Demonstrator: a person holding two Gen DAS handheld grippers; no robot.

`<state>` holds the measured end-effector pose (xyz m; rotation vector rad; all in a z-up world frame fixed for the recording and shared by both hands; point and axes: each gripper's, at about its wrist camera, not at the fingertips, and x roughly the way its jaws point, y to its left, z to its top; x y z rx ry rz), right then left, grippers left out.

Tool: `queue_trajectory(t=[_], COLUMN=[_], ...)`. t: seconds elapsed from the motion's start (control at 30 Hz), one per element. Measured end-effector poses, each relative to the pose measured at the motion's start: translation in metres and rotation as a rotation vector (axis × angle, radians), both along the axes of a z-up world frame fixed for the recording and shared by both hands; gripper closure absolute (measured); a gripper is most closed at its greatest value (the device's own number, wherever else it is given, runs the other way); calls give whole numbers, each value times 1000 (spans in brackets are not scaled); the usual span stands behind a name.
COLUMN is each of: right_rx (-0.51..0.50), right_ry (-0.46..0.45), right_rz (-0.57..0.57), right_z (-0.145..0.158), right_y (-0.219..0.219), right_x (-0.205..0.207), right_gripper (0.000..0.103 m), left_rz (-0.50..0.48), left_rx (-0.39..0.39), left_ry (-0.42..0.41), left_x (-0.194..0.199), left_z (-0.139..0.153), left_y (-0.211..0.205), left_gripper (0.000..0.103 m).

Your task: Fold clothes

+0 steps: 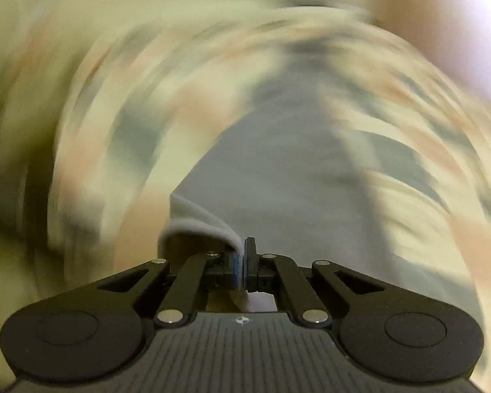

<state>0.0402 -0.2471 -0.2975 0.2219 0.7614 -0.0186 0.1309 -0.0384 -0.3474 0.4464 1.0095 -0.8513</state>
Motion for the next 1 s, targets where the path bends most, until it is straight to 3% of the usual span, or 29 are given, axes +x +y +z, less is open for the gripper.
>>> queue_trajectory(t=[0.07,0.17,0.23,0.3,0.33,0.37,0.43,0.5,0.57,0.77,0.9,1.0], right_rx=[211,315,337,425,448,472,456,404,288,-389,-832,-1074], right_ry=[-78,-143,-78,73,136,216,298,296,280,142,156,194], right_rz=[-248,-567,-778,-969,-1020,-1051,-1006,-915,-801,-178,233,392], right_z=[31,49,38,3,-14,-34,-58,-63,-61,-46,-86,-118], right_y=[-84,-191,-247,-296,-310,-321,-323,-325,-321,-259,-213,-207], right_x=[-12,-53,-86,-120,-133,-147,-165,-177,-180,-159,-145,-142], right_gripper=[103,103,102,92,78,76,76,76,69,57,54,57], left_rz=[-47,-104,-127,-128,-124,-114,-89,-57,-19,226,365,404], left_rx=[-35,-87,-116,-127,-124,-122,-115,-109,-106,-111,-152,-149], left_ry=[0,18,41,65,74,81,103,120,113,137,159,157], left_x=[-13,-39,-60,-84,-96,-107,-128,-147,-158,-172,-165,-158], left_z=[7,12,11,6,2,-1,-8,-15,-20,-35,-31,-31], left_y=[-27,-73,-103,-131,-145,-156,-179,-200,-215,-236,-230,-234], left_gripper=[60,59,58,56,56,56,53,52,47,47,47,47])
